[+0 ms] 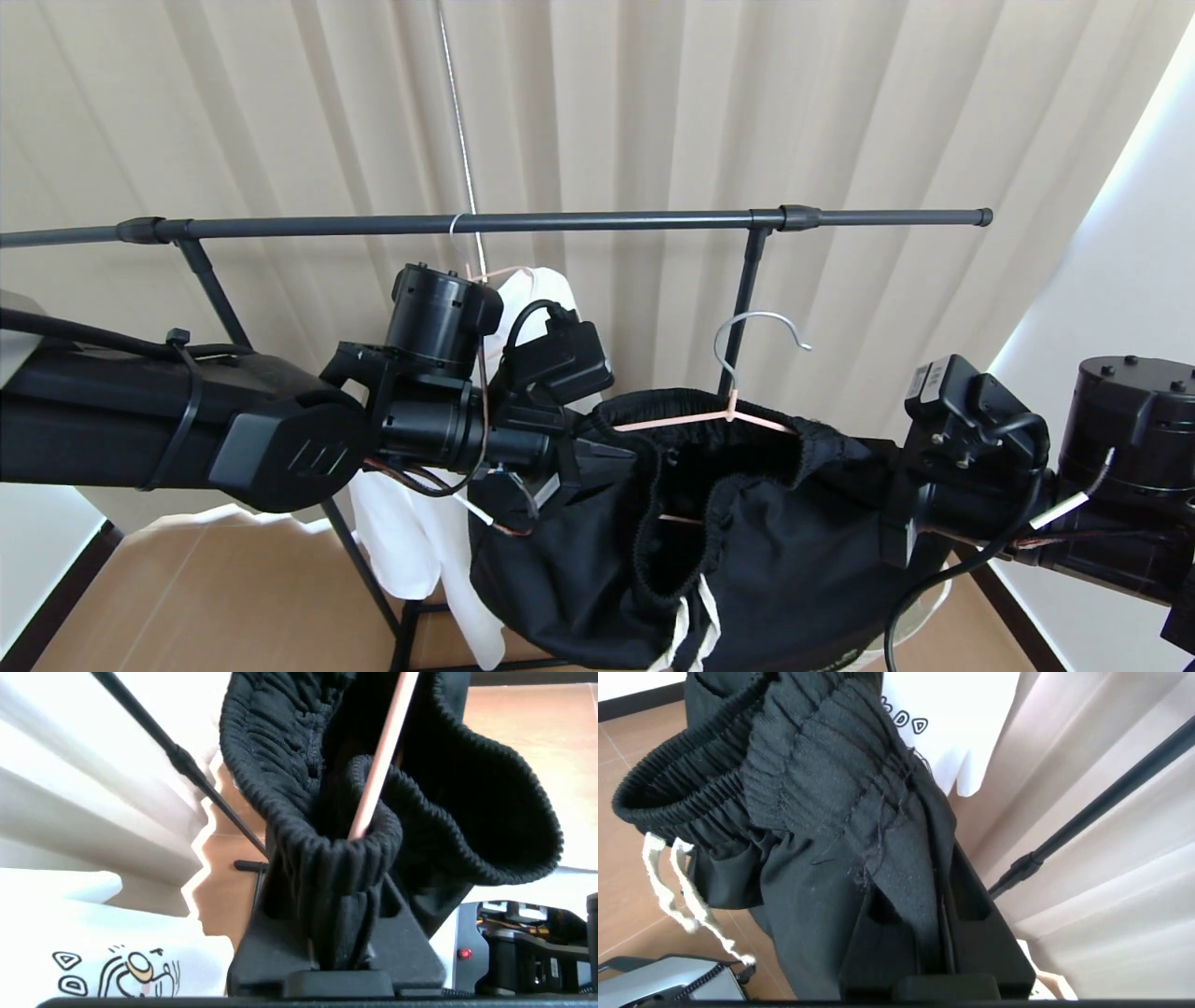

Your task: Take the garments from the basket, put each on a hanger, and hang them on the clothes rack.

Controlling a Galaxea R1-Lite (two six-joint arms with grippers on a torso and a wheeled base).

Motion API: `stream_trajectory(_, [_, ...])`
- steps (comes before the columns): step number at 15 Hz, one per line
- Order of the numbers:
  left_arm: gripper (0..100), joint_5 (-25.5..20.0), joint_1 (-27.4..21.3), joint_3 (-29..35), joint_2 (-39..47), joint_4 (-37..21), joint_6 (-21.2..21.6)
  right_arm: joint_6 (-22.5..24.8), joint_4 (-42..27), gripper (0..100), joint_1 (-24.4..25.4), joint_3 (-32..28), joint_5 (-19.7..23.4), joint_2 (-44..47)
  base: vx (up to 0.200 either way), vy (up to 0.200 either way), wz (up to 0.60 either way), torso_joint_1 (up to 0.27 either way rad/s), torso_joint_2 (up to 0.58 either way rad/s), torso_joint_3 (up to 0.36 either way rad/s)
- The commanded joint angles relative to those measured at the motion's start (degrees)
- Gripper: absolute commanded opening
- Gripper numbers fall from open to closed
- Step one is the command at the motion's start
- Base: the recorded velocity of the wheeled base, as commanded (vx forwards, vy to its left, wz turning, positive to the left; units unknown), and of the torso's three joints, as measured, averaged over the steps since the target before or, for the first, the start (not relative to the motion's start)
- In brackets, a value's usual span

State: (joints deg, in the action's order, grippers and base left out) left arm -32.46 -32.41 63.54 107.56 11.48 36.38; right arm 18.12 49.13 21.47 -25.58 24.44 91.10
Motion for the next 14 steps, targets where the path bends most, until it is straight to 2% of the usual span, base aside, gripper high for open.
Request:
stream_trajectory(1, [0,0.0,0.2,-0.6,-0.2,0.8,-0.1,0.0,0.0,0,-0.2,-0.3,0.0,0.0,0.000,0.000,0.00,0.000,0.00,0.000])
stream_trajectory(7, [0,0.3,0.3,-1.4,-0.2,4.2,-0.3,-0.8,0.0,0,-0.3,-0.6,-0.3,-0.7,0.000,0.000,0.00,0.000,0.00,0.000])
stream_trajectory(8, [0,0.4,0.3,-1.4,-0.2,4.7,-0.3,-0.8,-0.1,100,-0.3,-0.5,-0.3,-0.9,0.000,0.000,0.00,0.000,0.00,0.000])
stream_trajectory(14, [0,0.5,1.9,-1.5,-0.3,7.7,-0.3,-0.9,-0.4,100,-3.4,-0.1,0.0,-1.6,0.000,0.000,0.00,0.000,0.00,0.000])
